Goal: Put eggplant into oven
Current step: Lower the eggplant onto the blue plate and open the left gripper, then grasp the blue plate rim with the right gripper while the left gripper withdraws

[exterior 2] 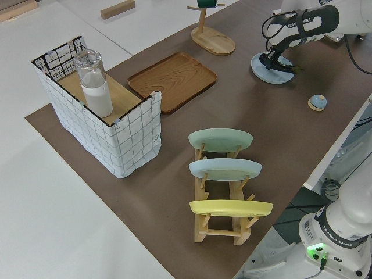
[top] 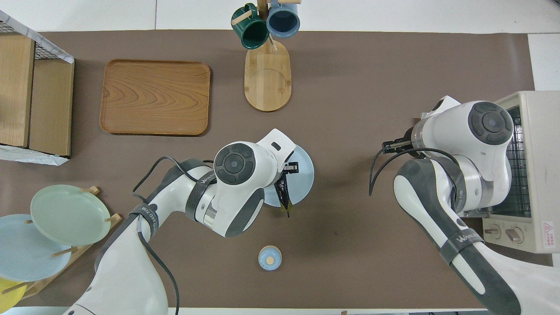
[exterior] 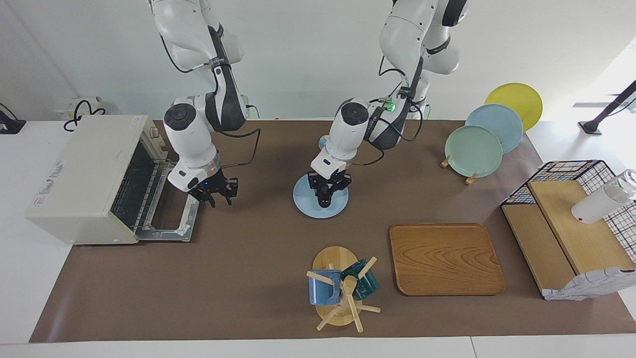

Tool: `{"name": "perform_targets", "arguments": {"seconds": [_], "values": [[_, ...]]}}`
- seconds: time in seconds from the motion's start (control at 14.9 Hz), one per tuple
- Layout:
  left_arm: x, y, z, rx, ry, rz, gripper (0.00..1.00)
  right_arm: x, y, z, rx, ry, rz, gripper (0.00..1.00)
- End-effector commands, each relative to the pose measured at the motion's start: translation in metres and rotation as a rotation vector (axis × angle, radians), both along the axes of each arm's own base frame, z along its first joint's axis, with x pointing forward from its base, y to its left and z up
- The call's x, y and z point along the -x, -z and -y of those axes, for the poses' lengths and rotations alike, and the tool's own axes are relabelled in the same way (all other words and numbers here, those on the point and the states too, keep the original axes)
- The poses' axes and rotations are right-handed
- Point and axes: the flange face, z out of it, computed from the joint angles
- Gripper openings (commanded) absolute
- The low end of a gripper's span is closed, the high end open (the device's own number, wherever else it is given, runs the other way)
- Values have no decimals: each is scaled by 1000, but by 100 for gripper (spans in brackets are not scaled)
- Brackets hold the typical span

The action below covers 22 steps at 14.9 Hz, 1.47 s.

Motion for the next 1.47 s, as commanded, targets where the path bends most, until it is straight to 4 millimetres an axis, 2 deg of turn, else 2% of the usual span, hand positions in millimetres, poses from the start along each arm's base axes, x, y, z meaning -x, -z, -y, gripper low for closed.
{"name": "perform_targets", "arguments": {"seconds": [0.0, 0.13, 0.33, 0.4, 0.47, 0.6, 0.8, 0.94, 1.07, 1.21, 1.34, 1.41], "values": [[-2, -5, -6, 6, -4, 5, 100, -1, -12, 5, -14, -7, -27, 91], [-8, -13, -13, -1, -6, -7, 100, -7, -28, 9, -14, 1, -53, 91], [-39, -63, -56, -10, -15, -26, 100, -12, -38, 3, -13, -2, -72, 91], [-52, -83, -73, -16, -26, -43, 100, -11, -39, -5, -13, -2, -69, 100], [-66, -103, -93, -22, -33, -60, 100, -10, -42, -22, -13, 1, -64, 100], [-87, -135, -133, -39, -31, -84, 100, -7, -54, -64, -14, 24, -59, 100], [-106, -169, -199, -60, -42, -40, 100, 4, -80, -170, -14, 80, -38, 100], [-111, -188, -239, -95, -61, -11, 100, 2, -85, -241, -5, 128, -47, 100], [-105, -206, -265, -135, -72, -15, 100, 1, -69, -314, 47, 154, -65, 100], [-97, -226, -288, -168, -55, -9, 100, 18, -41, -383, 71, 148, -34, 100], [-86, -239, -302, -179, -20, -35, 100, 35, -25, -415, 44, 99, 32, 100], [-80, -243, -304, -182, -4, -50, 100, 40, -13, -415, 57, 89, 30, 100]]}}
